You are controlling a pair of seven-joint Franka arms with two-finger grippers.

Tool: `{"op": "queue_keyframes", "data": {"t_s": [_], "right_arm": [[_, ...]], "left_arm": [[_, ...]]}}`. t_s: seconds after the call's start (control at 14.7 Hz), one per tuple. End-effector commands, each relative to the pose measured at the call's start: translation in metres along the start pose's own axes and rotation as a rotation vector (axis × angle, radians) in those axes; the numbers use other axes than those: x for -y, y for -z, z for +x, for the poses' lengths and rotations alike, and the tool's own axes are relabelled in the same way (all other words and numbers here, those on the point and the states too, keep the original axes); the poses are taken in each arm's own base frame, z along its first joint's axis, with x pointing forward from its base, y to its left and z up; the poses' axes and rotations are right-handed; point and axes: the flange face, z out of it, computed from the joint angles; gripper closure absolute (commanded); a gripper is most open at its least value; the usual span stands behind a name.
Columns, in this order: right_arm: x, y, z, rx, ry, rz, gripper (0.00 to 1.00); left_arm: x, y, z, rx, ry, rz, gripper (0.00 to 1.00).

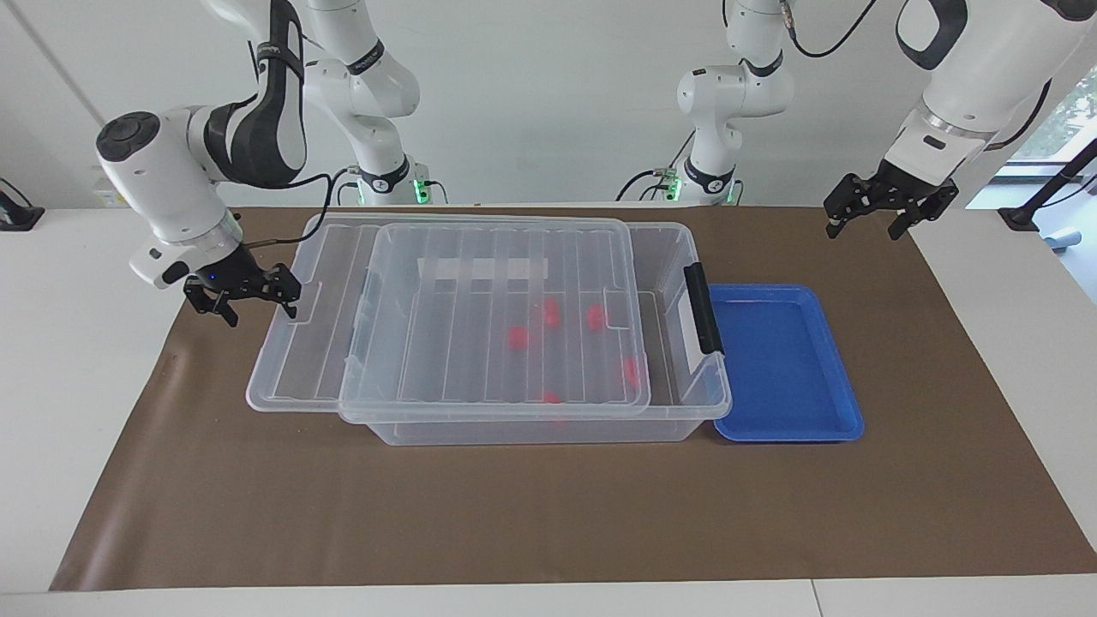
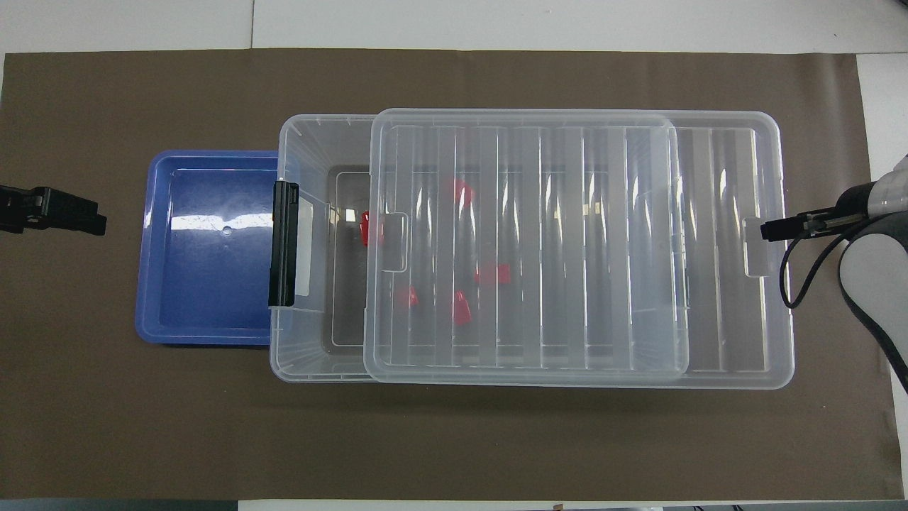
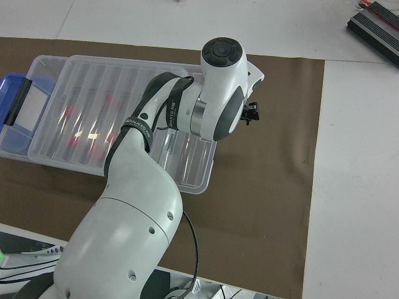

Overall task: Place red block in blue tray from box
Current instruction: 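Reach the left gripper into the opened box toward a red block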

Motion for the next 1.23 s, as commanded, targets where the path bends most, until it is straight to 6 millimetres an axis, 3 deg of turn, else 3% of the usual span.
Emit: {"op": "queue_keyframes", "data": {"t_s": [0.0, 0.14, 0.55, 0.75, 1.02, 1.16], "right_arm": [[-0.018, 0.001, -0.007, -0.001, 0.029, -0.019, 0.0], [-0.028, 0.003, -0.009, -0.001, 0.045, -0.02, 0.0], [-0.048, 0.006, -0.016, -0.004, 0.071, -0.025, 0.0], [-0.056, 0.005, -0.019, -0.004, 0.083, -0.026, 0.0], [-0.059, 0.006, -0.021, -0.005, 0.076, -0.027, 0.0], [-0.062, 0.006, -0.022, -0.005, 0.079, -0.027, 0.0]], "left_arm": [[-0.024, -0.003, 0.0, -0.016, -0.042, 0.014, 0.0], [-0.057, -0.01, 0.002, -0.018, -0.039, 0.017, 0.0], [-0.166, -0.06, 0.004, -0.085, -0.028, 0.003, 0.0], [-0.212, -0.108, 0.016, -0.066, 0.035, 0.003, 0.0], [-0.243, -0.166, 0.034, -0.082, 0.081, -0.008, 0.0], [-0.249, -0.186, 0.041, -0.096, 0.143, -0.018, 0.0]]}}
